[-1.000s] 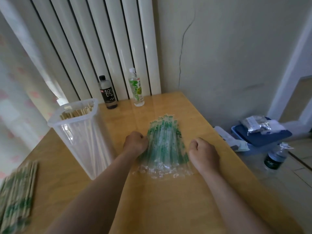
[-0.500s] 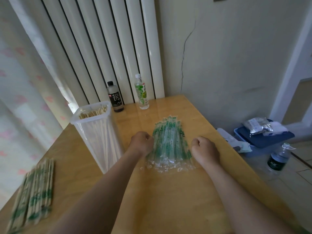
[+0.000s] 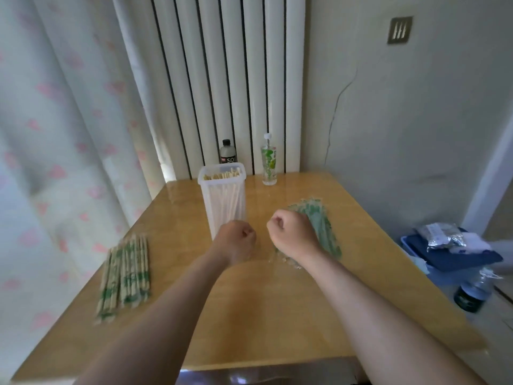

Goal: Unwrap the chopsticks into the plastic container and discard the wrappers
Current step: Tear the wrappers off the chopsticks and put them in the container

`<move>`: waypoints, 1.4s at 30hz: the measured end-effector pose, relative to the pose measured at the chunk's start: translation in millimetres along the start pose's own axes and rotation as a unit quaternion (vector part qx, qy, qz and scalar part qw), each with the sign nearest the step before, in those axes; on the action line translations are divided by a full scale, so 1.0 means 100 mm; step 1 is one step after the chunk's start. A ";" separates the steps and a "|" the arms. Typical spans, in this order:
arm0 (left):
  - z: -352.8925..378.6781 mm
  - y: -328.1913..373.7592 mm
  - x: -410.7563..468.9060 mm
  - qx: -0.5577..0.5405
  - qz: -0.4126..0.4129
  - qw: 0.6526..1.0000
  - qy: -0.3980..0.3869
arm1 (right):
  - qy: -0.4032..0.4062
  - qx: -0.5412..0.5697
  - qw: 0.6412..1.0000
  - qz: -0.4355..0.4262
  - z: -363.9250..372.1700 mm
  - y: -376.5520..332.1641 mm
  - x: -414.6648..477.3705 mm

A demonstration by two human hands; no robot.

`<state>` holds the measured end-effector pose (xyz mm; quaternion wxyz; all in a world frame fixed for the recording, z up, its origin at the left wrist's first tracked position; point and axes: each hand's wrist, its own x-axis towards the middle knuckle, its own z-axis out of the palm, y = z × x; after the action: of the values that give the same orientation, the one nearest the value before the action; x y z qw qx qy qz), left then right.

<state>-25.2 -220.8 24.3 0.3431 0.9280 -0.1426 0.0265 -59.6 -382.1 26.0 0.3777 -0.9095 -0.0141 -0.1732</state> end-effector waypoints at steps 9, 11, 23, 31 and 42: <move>-0.68 -1.00 -0.61 0.020 -0.075 0.995 0.068 | -0.077 0.011 0.997 -0.028 0.93 -0.78 -0.11; -0.79 -1.26 -0.74 0.049 -0.095 0.990 0.096 | -0.101 0.017 0.994 -0.035 1.13 -0.93 -0.14; -0.87 -2.23 -1.25 0.164 -0.176 0.956 0.169 | -0.249 0.001 0.968 -0.017 2.12 -1.33 -0.30; -0.80 -2.33 -1.24 0.168 -0.154 0.955 0.189 | -0.247 -0.045 0.968 -0.017 2.35 -1.21 -0.32; -0.76 -2.38 -1.24 0.179 -0.153 0.953 0.192 | -0.187 -0.072 0.980 0.017 2.42 -1.22 -0.35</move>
<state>-73.3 30.7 -85.5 0.1925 0.9623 0.0770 0.1759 -37.7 -124.3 -60.6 0.3052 -0.9506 -0.0569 0.0060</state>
